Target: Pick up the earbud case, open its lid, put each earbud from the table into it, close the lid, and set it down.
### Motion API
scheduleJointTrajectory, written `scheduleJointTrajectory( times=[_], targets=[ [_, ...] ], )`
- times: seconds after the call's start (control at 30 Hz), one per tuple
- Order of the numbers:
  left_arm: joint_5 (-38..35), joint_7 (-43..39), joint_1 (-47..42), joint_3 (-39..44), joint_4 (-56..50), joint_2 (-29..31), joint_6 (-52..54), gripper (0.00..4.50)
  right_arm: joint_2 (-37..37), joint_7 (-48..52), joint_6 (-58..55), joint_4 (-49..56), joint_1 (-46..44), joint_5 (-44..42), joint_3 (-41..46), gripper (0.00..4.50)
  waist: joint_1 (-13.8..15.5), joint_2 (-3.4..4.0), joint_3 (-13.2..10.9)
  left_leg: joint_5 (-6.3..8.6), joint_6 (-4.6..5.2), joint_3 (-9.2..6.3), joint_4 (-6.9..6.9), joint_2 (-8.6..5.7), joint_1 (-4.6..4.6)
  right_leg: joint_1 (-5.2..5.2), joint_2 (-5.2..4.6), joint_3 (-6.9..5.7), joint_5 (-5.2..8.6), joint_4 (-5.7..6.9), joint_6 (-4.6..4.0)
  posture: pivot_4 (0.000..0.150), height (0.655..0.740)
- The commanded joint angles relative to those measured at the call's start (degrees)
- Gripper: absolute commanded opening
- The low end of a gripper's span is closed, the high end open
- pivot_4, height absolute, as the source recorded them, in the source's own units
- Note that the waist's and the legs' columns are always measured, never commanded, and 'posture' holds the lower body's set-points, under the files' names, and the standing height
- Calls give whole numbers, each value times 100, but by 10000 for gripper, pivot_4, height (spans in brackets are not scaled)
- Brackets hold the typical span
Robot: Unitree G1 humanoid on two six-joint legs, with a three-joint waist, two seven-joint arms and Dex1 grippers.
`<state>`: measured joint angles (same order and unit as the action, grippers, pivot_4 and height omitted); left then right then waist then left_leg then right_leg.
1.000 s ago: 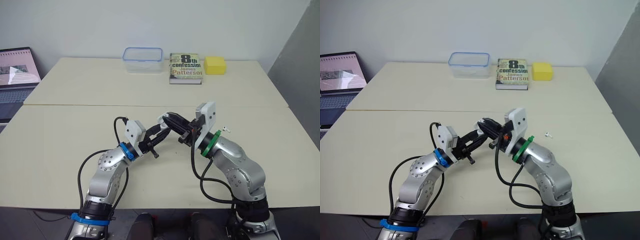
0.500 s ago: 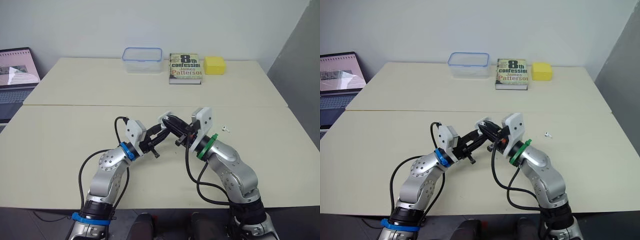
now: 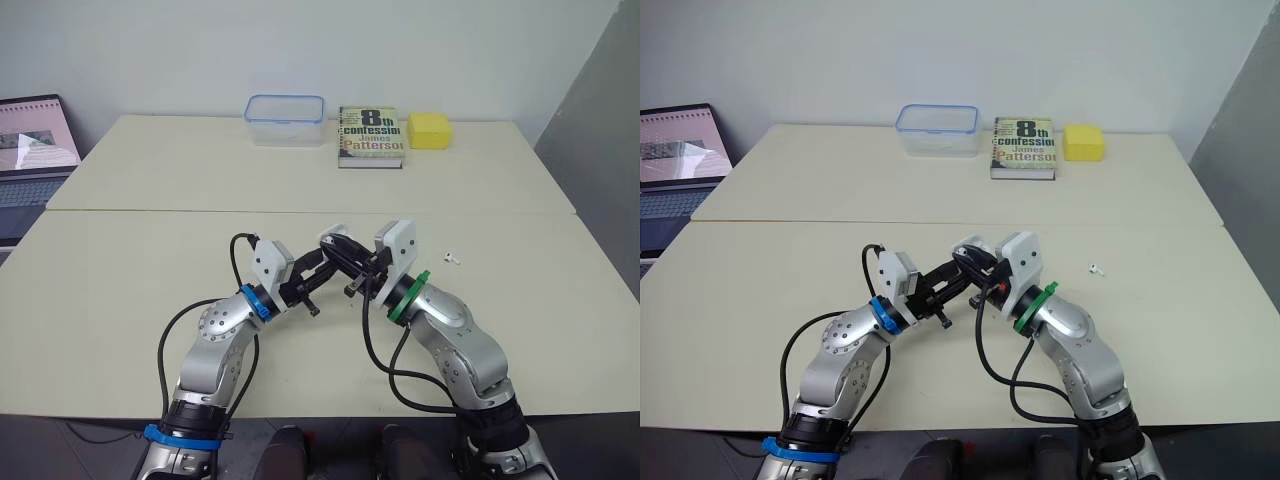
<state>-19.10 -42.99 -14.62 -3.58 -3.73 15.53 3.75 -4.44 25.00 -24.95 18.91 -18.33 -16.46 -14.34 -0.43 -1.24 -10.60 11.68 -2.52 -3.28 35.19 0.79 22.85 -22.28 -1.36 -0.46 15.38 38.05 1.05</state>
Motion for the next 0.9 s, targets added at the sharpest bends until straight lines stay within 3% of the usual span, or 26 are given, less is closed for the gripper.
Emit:
scheduleJointTrajectory(
  times=[0.03, 0.23, 0.4, 0.53, 0.8, 0.9],
  targets=[
    [-77, 41, -156, 45, -193, -46, -91, 7503, -32, 1, 6, 17, 104, 54, -97, 17159, 0, 0, 0, 0, 0, 0, 0, 0, 0, 0, 0, 0, 0, 0, 0, 1500, 7377],
    [-82, 63, -141, 34, -200, -17, -76, 7503, -263, 8, -38, 335, 113, 86, -29, 37326, 6, 0, 0, 0, 0, 0, 0, -1, 1, 0, -1, 0, 0, -1, 0, 1500, 7377],
    [-74, 82, -121, 50, -162, -8, -58, 7503, -897, 258, -431, 1143, 312, -315, 358, 37535, 16, 0, 0, 0, 0, -1, -1, -1, 3, 0, -1, -1, 0, -4, 1, 1500, 7377],
    [-62, 82, -109, 45, -128, -5, -56, 7503, -1646, 554, -834, 1807, 579, -898, 1165, 37535, 24, 0, 0, 0, 0, -2, 0, -1, 3, 1, -1, -2, 1, -4, 1, 1500, 7377],
    [-44, 30, -87, 93, 37, 33, -154, 7503, -3252, 1151, -1020, 2047, 2477, -1223, 3348, 37535, 52, -1, 0, 0, 0, 0, -2, -4, 7, 3, -3, -3, 2, -12, 2, 1500, 7377],
    [-39, 15, -104, 98, 96, 39, -185, 7503, -3423, 1422, -708, 1645, 3129, -1154, 3964, 43717, 46, -1, 0, 0, 0, 4, -1, -4, 1, 5, -2, 0, 1, -10, 2, 1500, 7377]
  ],
)
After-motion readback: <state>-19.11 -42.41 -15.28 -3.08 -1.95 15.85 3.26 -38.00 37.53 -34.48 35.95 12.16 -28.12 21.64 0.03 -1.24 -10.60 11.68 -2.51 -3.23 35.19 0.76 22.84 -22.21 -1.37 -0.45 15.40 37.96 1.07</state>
